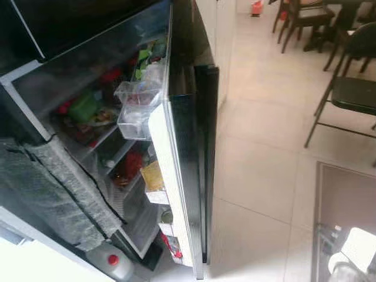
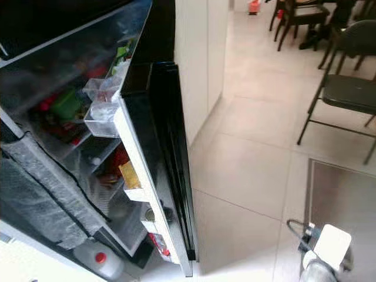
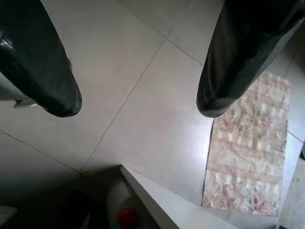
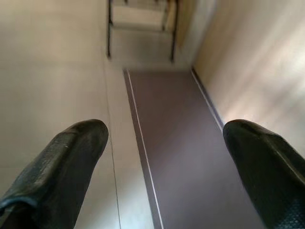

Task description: Restocking fridge

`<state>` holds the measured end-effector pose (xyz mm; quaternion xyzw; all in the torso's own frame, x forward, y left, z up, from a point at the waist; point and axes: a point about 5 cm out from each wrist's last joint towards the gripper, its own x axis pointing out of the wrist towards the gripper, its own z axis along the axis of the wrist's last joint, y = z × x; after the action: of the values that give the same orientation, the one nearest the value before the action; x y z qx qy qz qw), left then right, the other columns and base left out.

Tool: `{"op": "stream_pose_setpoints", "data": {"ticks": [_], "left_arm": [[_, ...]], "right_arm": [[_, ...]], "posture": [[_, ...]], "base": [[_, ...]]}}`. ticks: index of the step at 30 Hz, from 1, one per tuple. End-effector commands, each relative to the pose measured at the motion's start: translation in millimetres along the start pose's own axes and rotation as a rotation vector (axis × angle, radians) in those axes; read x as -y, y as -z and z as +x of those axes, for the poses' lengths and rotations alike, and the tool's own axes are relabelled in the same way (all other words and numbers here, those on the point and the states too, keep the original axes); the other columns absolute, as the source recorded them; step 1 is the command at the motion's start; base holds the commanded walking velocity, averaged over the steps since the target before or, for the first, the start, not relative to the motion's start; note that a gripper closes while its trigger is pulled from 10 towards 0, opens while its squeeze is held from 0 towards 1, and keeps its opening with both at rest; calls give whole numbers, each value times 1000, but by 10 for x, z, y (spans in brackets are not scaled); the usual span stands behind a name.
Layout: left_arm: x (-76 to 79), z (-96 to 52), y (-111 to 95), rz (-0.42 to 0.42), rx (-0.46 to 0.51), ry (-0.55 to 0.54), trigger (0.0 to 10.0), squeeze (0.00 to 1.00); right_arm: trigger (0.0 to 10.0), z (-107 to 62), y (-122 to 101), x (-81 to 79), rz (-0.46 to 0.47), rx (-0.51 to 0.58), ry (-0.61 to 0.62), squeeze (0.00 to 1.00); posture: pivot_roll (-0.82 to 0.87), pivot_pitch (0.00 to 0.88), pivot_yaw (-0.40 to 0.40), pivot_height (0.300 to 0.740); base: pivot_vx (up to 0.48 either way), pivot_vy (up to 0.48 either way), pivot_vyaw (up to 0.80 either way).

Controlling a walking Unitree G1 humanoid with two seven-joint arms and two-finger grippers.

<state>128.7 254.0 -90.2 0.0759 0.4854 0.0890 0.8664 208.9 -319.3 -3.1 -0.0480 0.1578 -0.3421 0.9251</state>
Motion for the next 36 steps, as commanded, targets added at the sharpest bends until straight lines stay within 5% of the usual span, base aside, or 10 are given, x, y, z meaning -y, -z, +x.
{"op": "stream_pose_setpoints", "data": {"ticks": [1, 6, 12, 18, 23, 29, 36], "left_arm": [[120, -6, 39, 11, -8, 15, 10000, 0], [161, -3, 31, 11, -7, 20, 10000, 0], [-44, -17, 87, 30, -42, -19, 10000, 0], [-196, -44, 159, 11, -71, -79, 10000, 0], [-399, -50, 98, -90, -56, -166, 10000, 0], [-174, -2, 7, -72, -38, -137, 10000, 0], [-79, 20, -65, -65, -15, -111, 10000, 0]], "right_arm": [[10000, 60, -211, -102, -13, 108, -47, 0], [10000, 126, -466, -242, -8, 213, -145, 0], [10000, 70, -780, -741, 64, 254, -698, 0], [10000, -56, -920, -931, 79, 273, -977, 0], [10000, -227, -1035, -1131, 85, 294, -1208, 0], [10000, -515, -1164, -1494, 42, 289, -1505, 0], [10000, -658, -1503, -1962, -39, 400, -1532, 0]], "posture": [[-60, 7, 67, 740], [-58, 10, 67, 740], [-61, 19, 69, 740], [-61, 23, 73, 740], [-57, 23, 73, 740], [-52, 22, 83, 740], [-48, 21, 90, 740]], "base": [[0, 0, 0], [0, 0, 0], [0, 0, 0], [0, 0, 0], [0, 0, 0], [0, 0, 0], [0, 0, 0]]}}
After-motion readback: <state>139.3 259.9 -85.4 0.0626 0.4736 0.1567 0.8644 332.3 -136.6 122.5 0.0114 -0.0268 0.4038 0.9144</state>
